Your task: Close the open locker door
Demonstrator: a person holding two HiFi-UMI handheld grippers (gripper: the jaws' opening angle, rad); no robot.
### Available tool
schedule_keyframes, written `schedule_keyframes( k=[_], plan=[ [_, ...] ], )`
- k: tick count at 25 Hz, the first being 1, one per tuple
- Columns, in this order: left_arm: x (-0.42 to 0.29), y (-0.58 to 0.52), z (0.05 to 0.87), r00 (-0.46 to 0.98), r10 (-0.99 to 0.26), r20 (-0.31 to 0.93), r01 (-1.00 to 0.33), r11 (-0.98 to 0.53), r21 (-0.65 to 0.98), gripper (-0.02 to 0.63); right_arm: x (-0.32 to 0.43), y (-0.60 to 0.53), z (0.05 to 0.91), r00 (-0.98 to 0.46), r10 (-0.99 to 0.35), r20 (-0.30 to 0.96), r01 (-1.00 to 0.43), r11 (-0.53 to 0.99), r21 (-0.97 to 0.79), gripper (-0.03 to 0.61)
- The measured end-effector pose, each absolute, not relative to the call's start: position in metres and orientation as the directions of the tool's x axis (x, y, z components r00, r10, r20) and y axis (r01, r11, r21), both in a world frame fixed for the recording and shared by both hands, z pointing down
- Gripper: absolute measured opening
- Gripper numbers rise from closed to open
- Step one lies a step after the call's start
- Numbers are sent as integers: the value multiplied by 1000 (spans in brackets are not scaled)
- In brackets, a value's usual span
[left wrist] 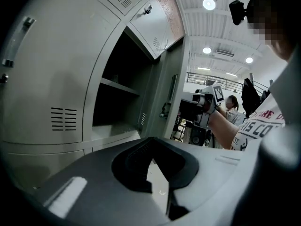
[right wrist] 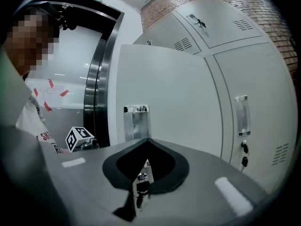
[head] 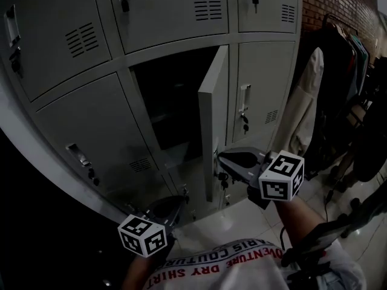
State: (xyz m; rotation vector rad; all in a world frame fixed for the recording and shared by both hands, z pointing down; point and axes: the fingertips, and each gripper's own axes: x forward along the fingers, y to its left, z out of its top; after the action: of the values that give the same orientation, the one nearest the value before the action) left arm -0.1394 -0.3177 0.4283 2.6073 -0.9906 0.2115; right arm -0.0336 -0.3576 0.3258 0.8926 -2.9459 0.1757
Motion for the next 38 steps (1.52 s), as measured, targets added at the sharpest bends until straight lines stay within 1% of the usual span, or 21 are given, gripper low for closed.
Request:
schedule_keyframes(
  k=[8,18,31,38],
  plan=[
    [-186,-325,433,691,-680,247,-723,-633,277,5,-98,-386,327,-868,-484,113,-492,868,-66,-5],
    [-239,-327,438,611,-750,254,-787,-542,296,5,-148,-435,329,-873,-467,139,-480,873,-83,-6],
    [-270,-330,449,564,-783,262,-815,-477,329,5,-166,-491,340,-839,-513,181,-535,838,-108,-6],
    [-273,-330,445,553,-791,261,-821,-464,332,5,-170,-493,343,-847,-498,185,-522,846,-112,-5]
  ],
)
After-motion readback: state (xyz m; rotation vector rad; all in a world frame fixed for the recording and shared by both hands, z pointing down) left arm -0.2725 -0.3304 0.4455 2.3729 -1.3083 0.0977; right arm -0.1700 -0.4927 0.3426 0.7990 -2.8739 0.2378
